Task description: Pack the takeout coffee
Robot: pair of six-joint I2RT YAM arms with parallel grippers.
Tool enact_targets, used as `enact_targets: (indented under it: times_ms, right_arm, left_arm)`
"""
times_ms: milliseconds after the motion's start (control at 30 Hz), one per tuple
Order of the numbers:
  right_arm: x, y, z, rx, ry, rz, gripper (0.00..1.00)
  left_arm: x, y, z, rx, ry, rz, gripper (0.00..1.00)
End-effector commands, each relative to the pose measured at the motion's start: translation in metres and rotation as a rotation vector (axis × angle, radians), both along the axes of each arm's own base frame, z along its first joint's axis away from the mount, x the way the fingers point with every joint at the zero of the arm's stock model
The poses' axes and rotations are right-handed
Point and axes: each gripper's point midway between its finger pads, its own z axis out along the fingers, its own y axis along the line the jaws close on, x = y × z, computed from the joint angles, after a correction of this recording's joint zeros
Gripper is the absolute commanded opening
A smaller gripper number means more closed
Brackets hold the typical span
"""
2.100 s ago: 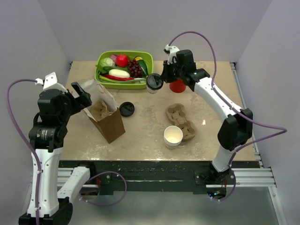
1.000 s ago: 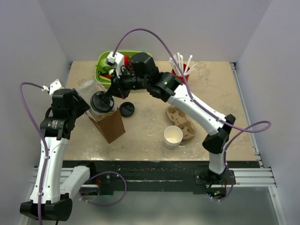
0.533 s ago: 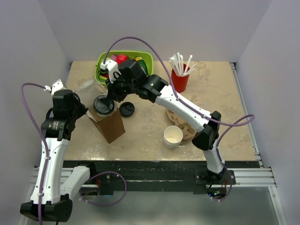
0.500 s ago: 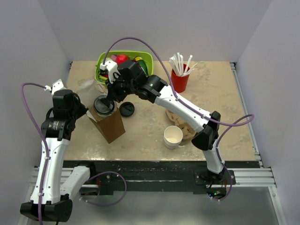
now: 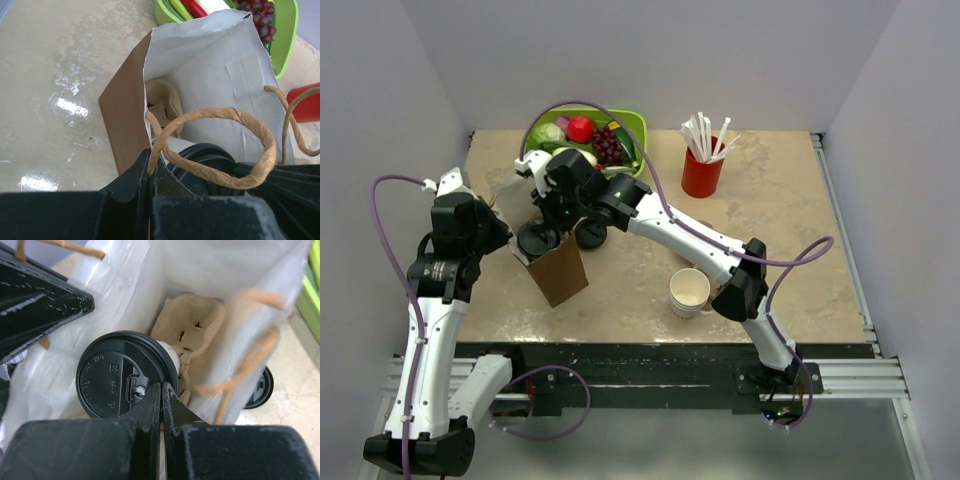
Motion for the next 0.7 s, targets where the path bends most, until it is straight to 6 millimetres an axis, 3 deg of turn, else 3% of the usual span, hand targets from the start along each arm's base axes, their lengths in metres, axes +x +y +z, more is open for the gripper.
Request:
enact_targets:
  times_ms: [0,200,667]
  right_arm:
    - [-0.008,-0.005,0.013,-0.021,-0.033,-0.004,0.00]
    - [-0.019,-0.017,-0.007,-0.119,-0.021,0.015,0.00]
    - [-0.020,-0.005,-0.054,-0.202,-0.009,0.034,0.00]
  left_arm:
    - [-0.001,-0.013,0.008,-0.004,-0.042,-0.095,0.00]
    - [-0.005,-0.016,0.012,-0.010,-0.058,-0.119,0.00]
    - [-0.004,-0.019,0.011,-0.016,-0.056,-0.135,0.00]
